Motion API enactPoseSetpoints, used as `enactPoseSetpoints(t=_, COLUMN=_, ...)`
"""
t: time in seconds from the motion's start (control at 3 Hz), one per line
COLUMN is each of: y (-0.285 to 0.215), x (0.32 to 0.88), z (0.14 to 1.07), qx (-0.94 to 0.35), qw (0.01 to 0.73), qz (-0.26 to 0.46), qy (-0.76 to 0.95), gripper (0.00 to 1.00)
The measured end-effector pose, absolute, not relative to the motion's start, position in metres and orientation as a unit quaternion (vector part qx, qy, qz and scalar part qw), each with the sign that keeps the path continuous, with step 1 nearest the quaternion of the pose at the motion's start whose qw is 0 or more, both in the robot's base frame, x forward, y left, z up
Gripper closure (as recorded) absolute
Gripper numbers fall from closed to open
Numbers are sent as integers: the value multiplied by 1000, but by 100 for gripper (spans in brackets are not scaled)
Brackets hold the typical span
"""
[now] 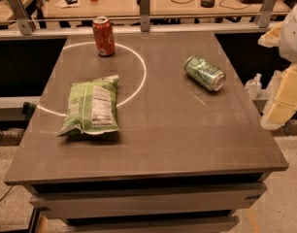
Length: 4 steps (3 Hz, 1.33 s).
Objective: Place green can upright
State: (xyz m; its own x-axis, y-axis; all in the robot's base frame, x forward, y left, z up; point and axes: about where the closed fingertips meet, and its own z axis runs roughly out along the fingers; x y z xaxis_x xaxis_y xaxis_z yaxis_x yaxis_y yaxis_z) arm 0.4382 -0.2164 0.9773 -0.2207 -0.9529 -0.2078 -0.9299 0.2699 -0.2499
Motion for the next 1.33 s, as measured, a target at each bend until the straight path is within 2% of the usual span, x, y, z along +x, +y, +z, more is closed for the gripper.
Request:
enactPoseSetpoints(t=0.67, y=-224, x=448, z=979, qx=-558, qw=172, qz=-20, qy=811, gripper=0)
enactPoseSetpoints(t=1.33, y=-252, x=500, z=967, qx=-361, qw=218, qz=64, qy=904, gripper=0)
